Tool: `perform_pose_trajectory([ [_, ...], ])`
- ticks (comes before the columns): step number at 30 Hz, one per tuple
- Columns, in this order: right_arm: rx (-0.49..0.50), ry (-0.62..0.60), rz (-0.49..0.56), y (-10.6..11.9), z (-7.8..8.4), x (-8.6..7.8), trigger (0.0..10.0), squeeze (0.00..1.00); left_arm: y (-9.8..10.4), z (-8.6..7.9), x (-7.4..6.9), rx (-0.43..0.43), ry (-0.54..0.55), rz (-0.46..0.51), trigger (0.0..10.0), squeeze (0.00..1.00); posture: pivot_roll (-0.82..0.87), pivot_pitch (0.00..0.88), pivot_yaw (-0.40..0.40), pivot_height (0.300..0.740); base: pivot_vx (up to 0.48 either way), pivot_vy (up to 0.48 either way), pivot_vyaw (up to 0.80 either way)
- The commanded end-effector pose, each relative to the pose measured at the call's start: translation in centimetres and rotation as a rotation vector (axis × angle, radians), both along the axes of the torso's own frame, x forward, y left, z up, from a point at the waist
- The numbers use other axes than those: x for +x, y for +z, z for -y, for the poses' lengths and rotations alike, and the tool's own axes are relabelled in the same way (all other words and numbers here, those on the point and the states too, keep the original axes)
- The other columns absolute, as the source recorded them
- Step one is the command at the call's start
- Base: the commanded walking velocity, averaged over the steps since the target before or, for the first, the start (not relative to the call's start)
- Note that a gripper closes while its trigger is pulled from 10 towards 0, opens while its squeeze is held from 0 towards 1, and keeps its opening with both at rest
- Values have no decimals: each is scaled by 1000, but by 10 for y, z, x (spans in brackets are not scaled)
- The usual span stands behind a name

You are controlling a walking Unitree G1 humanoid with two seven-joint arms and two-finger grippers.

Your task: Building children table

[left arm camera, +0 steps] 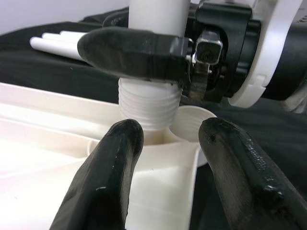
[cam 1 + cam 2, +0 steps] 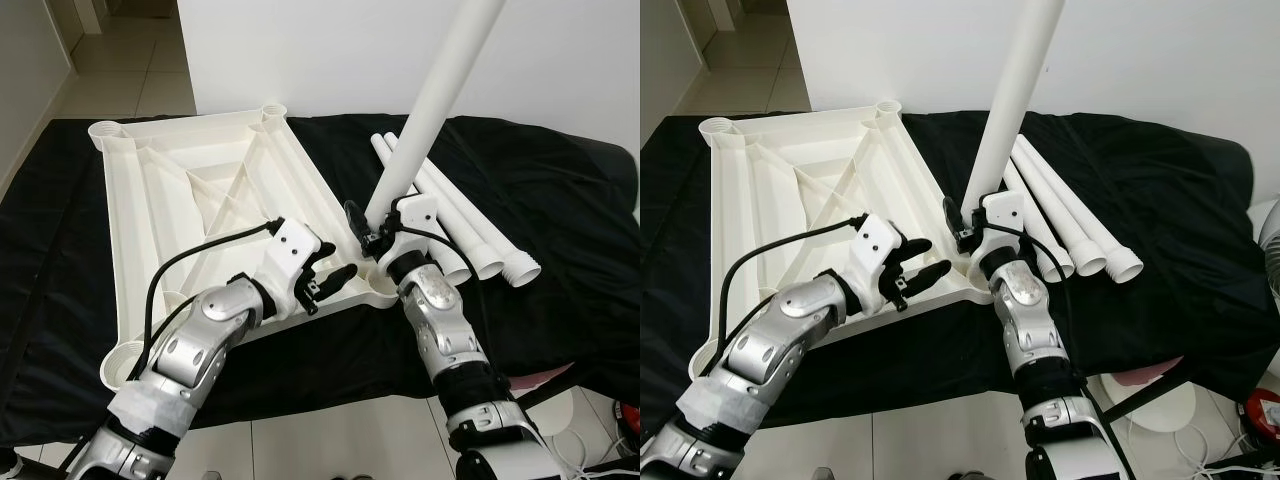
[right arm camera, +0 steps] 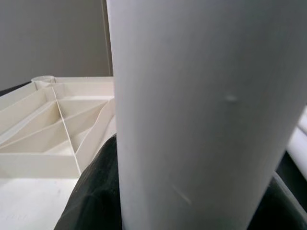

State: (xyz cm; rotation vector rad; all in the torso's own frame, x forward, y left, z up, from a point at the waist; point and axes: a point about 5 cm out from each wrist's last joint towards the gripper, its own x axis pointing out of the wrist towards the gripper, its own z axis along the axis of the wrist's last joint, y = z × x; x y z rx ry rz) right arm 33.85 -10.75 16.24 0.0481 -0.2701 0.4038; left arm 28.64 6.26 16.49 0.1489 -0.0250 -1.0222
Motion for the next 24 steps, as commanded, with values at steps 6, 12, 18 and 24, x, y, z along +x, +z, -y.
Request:
perform_pose_trajectory([
  [6, -19, -18, -21, -9, 13, -7, 10000, 0, -1, 0, -15, -34, -126, -37, 10000, 0, 98, 14, -79, 740, 0, 0, 0],
  [12, -45, -27, -34, -13, 23, -13, 10000, 0, -1, -7, -21, -42, -161, -41, 10000, 0, 97, 14, -78, 740, 0, 0, 0],
  [18, -70, -17, -59, -20, 29, -19, 10000, 0, 0, -10, -22, -57, -182, -38, 10000, 0, 88, 14, -76, 740, 0, 0, 0],
  [24, -121, 2, -75, -27, 32, -20, 10000, 0, 1, -9, -23, -56, -183, -37, 10000, 0, 81, 33, -70, 740, 0, 0, 0],
])
